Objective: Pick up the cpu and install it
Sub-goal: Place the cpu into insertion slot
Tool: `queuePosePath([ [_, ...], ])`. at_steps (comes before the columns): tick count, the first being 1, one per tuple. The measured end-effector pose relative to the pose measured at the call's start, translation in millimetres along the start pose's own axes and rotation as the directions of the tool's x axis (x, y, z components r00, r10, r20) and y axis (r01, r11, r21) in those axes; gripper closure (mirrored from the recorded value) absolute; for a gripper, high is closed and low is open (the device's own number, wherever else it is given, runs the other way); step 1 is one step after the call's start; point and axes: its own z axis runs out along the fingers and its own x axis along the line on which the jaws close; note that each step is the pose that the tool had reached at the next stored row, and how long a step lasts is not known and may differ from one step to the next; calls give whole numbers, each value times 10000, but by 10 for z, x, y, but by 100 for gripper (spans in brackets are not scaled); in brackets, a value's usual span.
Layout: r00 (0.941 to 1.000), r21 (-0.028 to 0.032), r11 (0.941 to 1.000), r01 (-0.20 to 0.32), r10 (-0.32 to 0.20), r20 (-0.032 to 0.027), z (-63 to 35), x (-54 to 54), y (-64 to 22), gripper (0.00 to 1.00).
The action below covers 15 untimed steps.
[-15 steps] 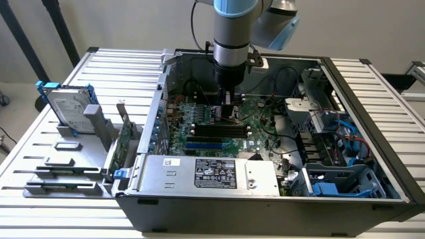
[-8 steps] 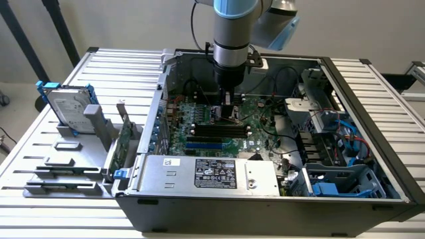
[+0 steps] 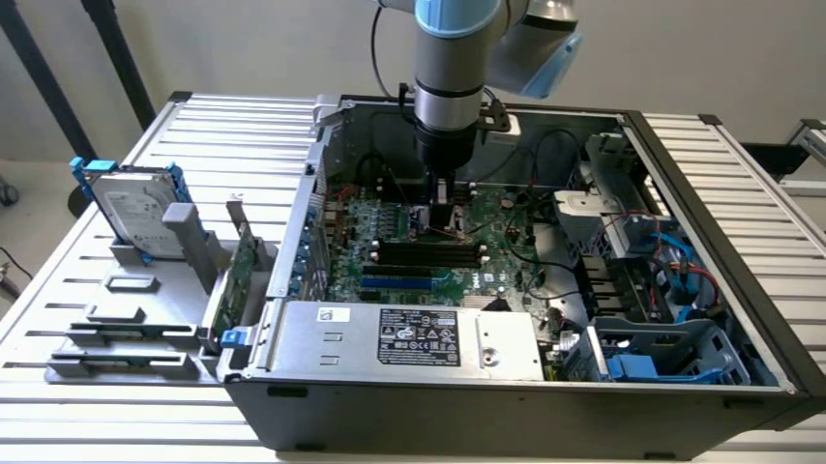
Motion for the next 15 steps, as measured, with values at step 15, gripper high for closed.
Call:
queuePosePath([
  [15, 9999, -6, 10000, -67, 67, 115, 32, 24, -5, 45],
])
